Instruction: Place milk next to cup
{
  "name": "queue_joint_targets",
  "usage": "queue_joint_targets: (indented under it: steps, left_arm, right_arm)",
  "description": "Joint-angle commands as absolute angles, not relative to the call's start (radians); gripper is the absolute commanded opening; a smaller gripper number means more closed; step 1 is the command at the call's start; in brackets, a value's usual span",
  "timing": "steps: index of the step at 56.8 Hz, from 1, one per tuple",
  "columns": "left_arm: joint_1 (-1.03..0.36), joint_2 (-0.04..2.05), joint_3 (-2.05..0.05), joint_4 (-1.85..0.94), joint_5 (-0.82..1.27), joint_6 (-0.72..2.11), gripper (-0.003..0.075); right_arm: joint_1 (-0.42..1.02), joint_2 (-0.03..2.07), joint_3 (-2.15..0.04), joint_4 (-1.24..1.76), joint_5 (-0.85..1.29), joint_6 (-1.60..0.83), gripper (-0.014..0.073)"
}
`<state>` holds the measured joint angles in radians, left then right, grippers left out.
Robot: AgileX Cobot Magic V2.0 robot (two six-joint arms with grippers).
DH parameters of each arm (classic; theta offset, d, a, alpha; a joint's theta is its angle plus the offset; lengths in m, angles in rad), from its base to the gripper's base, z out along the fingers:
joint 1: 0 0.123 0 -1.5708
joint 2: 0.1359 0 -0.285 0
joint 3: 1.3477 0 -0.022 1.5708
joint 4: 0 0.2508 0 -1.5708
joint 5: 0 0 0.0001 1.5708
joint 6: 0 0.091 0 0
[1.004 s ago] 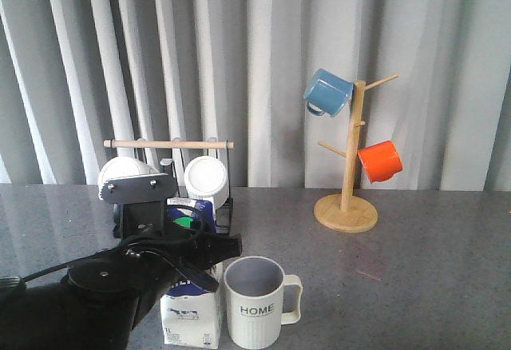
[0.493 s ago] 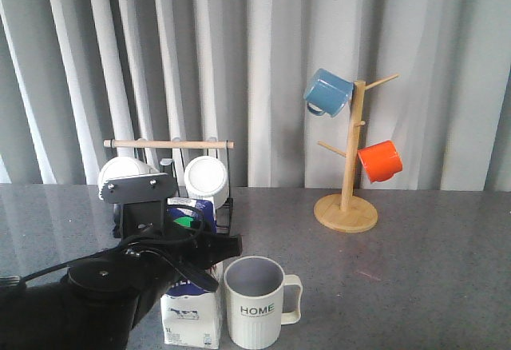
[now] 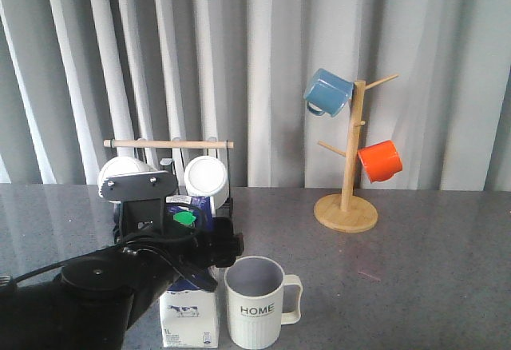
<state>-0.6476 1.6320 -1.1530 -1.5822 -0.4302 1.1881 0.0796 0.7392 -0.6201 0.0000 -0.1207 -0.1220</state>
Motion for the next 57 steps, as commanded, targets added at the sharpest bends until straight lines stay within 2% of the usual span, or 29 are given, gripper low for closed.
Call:
queue_joint_targets:
  steps: [1, 7, 11, 15, 19, 20, 22, 35, 57]
  left_arm:
    - [-0.651, 1.536, -1.182, -1.559, -0.423, 1.193, 0.0712]
    - [-0.651, 1.464, -1.182, -1.539, -0.416, 1.21, 0.0663]
    - [-0.651, 1.403, -1.182, -1.53, -0.409, 1.22, 0.0575]
    - [-0.651, 1.338, -1.182, -1.53, -0.378, 1.22, 0.0414]
    - [-0.651, 1.268, -1.182, -1.532, -0.341, 1.22, 0.0167]
    - [-0.651, 1.256, -1.182, -1.533, -0.335, 1.22, 0.0083]
    - [-0.651, 1.229, -1.182, -1.532, -0.322, 1.22, -0.001]
    - [-0.651, 1.119, -1.182, -1.533, -0.316, 1.219, -0.0008]
    - [-0.651, 1.102, -1.182, -1.533, -0.314, 1.219, -0.0007]
  right_arm:
    - [0.076, 0.736, -0.647, -0.007, -0.189, -0.126, -0.0008]
    - [0.076, 0.736, -0.647, -0.007, -0.189, -0.126, -0.0008]
    - [0.076, 0.736, -0.647, -0.007, -0.189, -0.126, -0.0008]
    - [0.076, 0.736, -0.647, -0.007, -0.189, -0.126, -0.0008]
    - [0.076, 0.736, -0.647, -0.007, -0.189, -0.126, -0.0008]
    - [0.076, 0.736, -0.647, -0.007, -0.189, -0.126, -0.0008]
    - [0.076, 0.736, -0.647, -0.007, -0.189, -0.126, -0.0008]
    - [0.076, 0.736, -0.647, -0.007, -0.189, -0.126, -0.0008]
    - [0.076, 0.736, -0.647, -0.007, -0.189, -0.126, -0.0008]
